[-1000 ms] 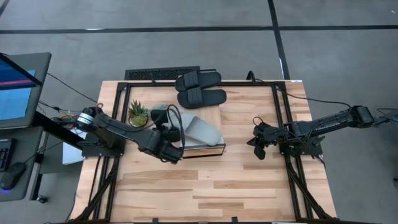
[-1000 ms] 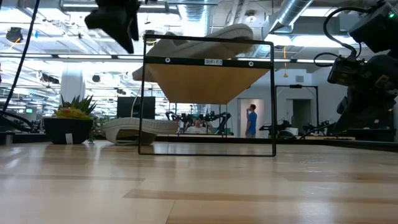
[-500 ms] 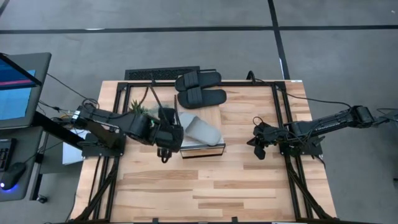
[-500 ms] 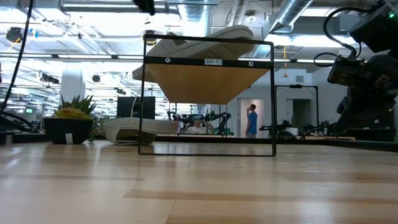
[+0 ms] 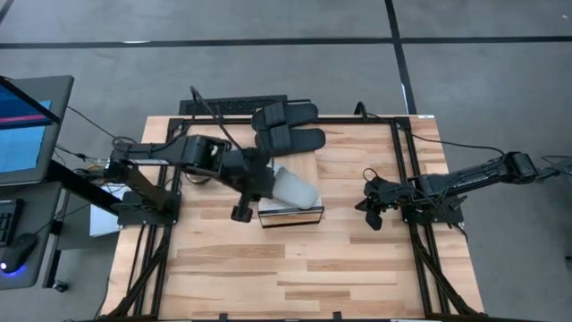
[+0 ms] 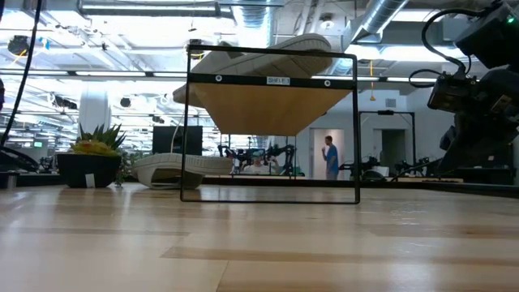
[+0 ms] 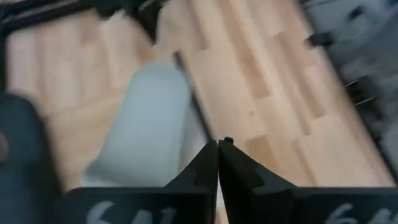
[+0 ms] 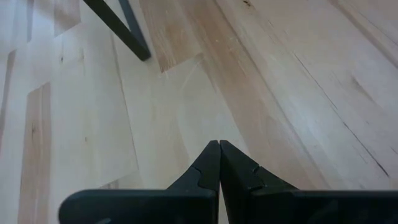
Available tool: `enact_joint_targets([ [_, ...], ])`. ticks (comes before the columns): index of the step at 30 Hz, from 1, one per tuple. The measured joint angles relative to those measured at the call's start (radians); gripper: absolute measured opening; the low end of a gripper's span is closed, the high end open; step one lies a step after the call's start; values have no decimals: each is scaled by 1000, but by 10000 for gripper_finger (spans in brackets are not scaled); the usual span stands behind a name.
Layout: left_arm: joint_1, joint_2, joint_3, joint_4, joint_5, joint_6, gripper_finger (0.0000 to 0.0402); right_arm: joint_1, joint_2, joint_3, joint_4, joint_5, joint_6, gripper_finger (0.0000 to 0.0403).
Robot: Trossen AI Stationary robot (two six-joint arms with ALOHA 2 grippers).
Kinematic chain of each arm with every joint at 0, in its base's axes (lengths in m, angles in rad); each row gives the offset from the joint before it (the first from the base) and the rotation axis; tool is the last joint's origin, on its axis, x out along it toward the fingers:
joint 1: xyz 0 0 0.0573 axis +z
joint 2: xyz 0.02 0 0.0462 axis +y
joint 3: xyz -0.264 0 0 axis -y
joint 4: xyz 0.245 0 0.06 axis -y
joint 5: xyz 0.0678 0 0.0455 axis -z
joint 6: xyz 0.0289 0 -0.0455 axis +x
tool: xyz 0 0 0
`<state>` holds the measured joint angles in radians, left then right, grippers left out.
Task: Pick and place slides into the shelf
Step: Put the bottom gray slide on the shelf
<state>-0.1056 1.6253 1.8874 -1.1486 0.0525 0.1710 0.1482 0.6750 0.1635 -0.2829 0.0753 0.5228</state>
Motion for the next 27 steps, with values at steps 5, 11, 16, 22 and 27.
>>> enact_joint_targets([
  [5,60,29,0,-9,148,28,0,0,0,0,0,-9,0,0],
  [11,70,113,-2,-154,194,104,0,0,0,0,-3,-23,0,0],
  [16,70,135,-1,-125,201,159,0,0,0,0,-5,-23,0,0],
  [22,70,169,-2,-89,194,201,0,0,0,0,-27,-23,0,0],
  [27,70,196,-2,-82,174,210,0,0,0,0,-31,-23,0,0],
])
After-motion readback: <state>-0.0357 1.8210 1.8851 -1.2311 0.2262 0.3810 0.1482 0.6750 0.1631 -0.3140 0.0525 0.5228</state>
